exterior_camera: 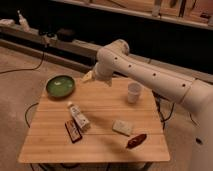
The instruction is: Place the bottle in the ceramic bowl
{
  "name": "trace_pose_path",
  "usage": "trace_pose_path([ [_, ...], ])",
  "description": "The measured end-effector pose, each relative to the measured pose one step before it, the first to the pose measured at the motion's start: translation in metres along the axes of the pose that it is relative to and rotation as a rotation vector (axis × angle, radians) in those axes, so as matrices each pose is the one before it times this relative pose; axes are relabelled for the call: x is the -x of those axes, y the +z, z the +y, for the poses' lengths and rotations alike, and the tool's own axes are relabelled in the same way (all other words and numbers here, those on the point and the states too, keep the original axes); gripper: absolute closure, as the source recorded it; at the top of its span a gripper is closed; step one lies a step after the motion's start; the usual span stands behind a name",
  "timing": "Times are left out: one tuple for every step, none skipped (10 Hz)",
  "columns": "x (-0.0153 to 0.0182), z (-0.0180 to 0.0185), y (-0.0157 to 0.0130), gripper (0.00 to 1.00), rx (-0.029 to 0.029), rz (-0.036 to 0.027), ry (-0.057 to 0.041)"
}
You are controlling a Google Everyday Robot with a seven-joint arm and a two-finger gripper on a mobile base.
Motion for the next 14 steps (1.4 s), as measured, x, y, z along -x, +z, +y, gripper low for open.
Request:
trace_pose_path([
  [0.00185, -0.00207, 0.0033, 0.2, -0.02052, -0.01124, 0.00308],
  [0.00253, -0.00382, 0.0043, 0.2, -0.03518, -0.01618, 0.00476],
  [0.00394, -0.00401, 0.00649, 0.2, -0.0647, -0.02751, 0.01279],
  [0.0058, -0.00391, 0.00936, 0.2, -0.09046, -0.04125, 0.01581],
  [0.00838, 0.00234, 0.01197, 0.2, -0.08391, -0.05597, 0.01226],
  [0.00838, 0.00505, 0.01139, 0.2, -0.053, -0.05514, 0.00277],
  [0.00987, 0.0133, 0.0135, 0.2, -0.0281, -0.06906, -0.00189],
  [0.00826, 0.0164, 0.01264, 0.2, 0.00593, -0.06377, -0.00195],
  [0.00891, 0.02439, 0.017, 0.2, 0.05162, -0.08999, -0.01049],
  [0.00091, 0.01459, 0.01351, 0.2, 0.06653, -0.06416, -0.01963],
  [-0.00589, 0.00756, 0.01553, 0.2, 0.07609, -0.06148, -0.0317],
  [-0.00651, -0.00229, 0.01032, 0.2, 0.03599, -0.03277, -0.02569],
  [-0.00915, -0.00628, 0.01159, 0.2, 0.03224, -0.03375, -0.03411],
  [-0.0081, -0.00957, 0.00833, 0.2, 0.01123, -0.02126, -0.03235],
])
